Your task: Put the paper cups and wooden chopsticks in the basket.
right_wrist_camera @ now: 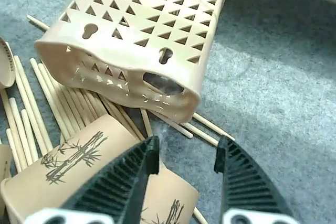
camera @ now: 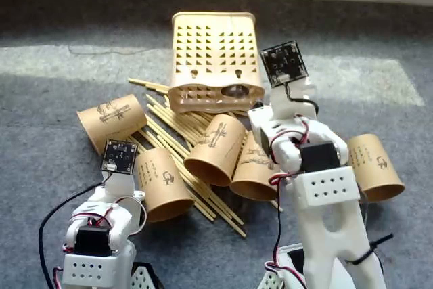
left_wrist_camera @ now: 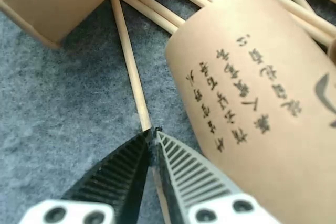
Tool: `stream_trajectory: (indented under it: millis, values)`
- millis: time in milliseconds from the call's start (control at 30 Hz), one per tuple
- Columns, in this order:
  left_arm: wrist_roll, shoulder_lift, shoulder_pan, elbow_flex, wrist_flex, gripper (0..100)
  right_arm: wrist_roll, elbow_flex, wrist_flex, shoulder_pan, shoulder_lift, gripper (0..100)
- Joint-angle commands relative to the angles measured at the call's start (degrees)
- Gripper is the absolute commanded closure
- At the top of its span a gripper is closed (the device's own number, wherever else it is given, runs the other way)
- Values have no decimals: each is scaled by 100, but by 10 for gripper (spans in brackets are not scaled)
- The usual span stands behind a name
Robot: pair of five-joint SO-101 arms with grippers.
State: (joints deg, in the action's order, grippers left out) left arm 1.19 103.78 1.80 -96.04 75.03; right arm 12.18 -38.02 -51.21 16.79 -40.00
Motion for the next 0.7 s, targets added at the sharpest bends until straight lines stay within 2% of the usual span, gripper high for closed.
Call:
stream_trajectory:
  millis: [0,467,667]
  values:
    - [-44,57,13,-110,26,994,-44,224,532,110,585,817]
    - [-44,57,13,-110,26,994,-44,233,2079,119,2185,817]
    - [-44,57,13,-110,26,994,-44,277,2659,-189,2897,817]
